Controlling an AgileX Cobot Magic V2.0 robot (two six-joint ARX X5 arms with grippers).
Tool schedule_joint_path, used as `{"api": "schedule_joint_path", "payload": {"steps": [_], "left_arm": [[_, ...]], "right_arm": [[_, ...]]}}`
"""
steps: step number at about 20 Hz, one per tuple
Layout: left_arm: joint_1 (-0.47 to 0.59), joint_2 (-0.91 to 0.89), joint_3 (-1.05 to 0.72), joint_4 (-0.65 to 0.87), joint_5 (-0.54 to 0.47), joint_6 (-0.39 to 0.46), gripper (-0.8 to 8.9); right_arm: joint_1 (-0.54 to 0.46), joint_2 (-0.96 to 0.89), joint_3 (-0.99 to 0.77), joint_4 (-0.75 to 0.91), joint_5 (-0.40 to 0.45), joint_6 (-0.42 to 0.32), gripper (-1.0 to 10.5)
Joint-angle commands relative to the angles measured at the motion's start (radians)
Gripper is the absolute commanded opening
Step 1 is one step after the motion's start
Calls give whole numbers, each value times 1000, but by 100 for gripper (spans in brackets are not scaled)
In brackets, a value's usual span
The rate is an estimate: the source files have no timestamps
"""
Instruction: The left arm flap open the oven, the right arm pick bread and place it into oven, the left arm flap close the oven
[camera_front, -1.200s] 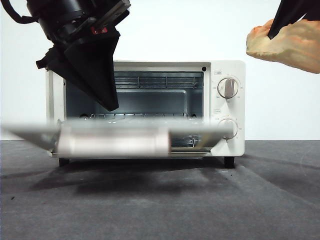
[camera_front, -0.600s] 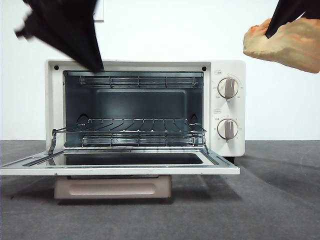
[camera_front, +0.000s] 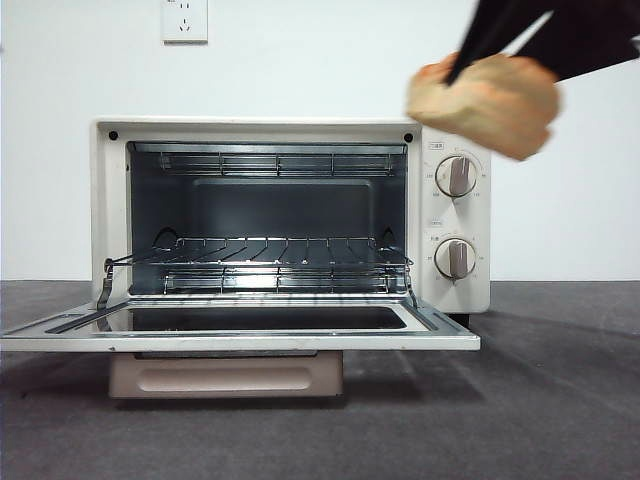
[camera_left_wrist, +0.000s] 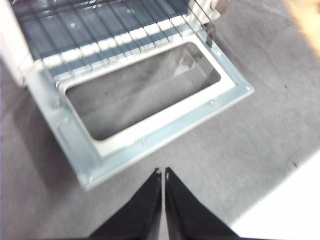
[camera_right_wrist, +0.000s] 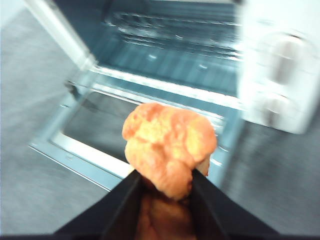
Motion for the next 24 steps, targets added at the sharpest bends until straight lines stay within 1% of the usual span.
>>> {"api": "schedule_joint_path", "payload": {"steps": [1, 3, 5, 7, 9, 13, 17, 20, 22, 24], "left_arm": [[-4, -58, 4, -23, -2, -18, 17], [-4, -100, 4, -40, -2, -18, 16], [-4, -121, 4, -43, -2, -18, 17], [-4, -124, 4, -44, -2, -18, 17], [-4, -124, 4, -45, -2, -17, 17], [-4, -124, 4, -60, -2, -14, 17], [-4, -124, 4, -95, -2, -8, 17], [-4, -124, 4, -95, -2, -9, 17], [-4, -124, 4, -95, -2, -9, 17], [-4, -124, 4, -96, -2, -9, 17]], "right_arm": [[31, 89, 19, 78, -12, 51, 127], [55, 181, 33, 158, -12, 76, 127], [68, 279, 73, 204, -12, 95, 127], [74, 377, 127, 236, 5, 110, 127], [73, 472, 190, 257, 31, 130, 127], [73, 627, 299, 333, 131, 159, 127], [72, 727, 371, 383, 236, 163, 128], [71, 770, 373, 436, 289, 163, 128], [70, 785, 373, 443, 313, 163, 129], [67, 796, 373, 444, 332, 163, 155]]}}
